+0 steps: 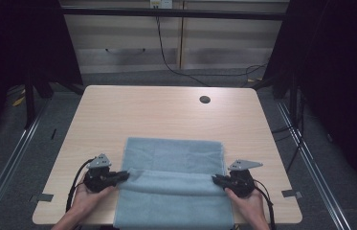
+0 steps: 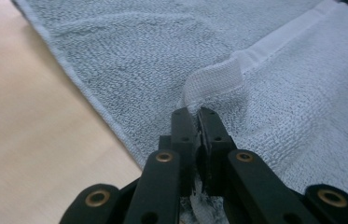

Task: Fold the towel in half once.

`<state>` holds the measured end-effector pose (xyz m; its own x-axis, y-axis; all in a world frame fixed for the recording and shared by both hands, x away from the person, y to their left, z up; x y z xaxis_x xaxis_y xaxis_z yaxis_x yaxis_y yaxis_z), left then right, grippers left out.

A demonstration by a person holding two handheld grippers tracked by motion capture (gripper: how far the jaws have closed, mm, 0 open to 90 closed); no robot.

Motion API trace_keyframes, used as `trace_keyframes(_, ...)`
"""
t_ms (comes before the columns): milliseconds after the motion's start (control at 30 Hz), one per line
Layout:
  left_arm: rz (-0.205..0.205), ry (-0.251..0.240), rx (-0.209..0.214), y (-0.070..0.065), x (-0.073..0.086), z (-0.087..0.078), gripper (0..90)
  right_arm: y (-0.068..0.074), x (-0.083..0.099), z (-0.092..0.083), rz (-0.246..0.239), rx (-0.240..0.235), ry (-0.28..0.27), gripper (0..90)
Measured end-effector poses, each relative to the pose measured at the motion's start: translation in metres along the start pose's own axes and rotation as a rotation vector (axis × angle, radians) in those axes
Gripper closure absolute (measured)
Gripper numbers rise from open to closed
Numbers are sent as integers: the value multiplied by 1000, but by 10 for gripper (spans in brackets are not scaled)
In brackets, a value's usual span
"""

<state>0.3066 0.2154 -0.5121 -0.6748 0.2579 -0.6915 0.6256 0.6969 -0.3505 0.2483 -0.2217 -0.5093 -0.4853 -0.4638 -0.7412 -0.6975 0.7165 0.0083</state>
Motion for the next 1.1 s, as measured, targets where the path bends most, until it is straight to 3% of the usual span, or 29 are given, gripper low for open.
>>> trace_keyframes(133,-56,-7,-9,18,-20,14,862,-17,-11,15,9,32,-18,846)
trace_keyframes(367,-95,-30,-46,44,-49,35,862,-45,-34,40,30,76,1,846)
trace_keyframes(600,-128,-58,-95,60,-74,54,862,-72,-53,61,79,111,17,847)
trace_keyframes(733,-177,-83,-123,67,-85,63,861,-81,-65,71,86,161,49,847)
trace_keyframes(867,-171,-81,-119,67,-87,55,862,-88,-71,74,116,170,54,847)
trace_keyframes(967,-182,-136,-60,67,-92,35,862,-88,-76,61,106,167,-13,847)
trace_keyframes(1100,-132,-209,-3,52,-106,7,863,-88,-94,29,106,168,-138,847)
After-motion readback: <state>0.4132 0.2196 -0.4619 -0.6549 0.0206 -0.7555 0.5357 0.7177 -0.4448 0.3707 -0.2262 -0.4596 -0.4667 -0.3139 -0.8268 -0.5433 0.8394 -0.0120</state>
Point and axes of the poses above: each handheld gripper's, and its own axes: z roughly forward along the jaws, x roughly out of its underside, y roughly to its left, the point moved 1 cm from there along z, roughly forward along the jaws, and after that the axes turned 13 degrees about -z, right-handed, at the moved point
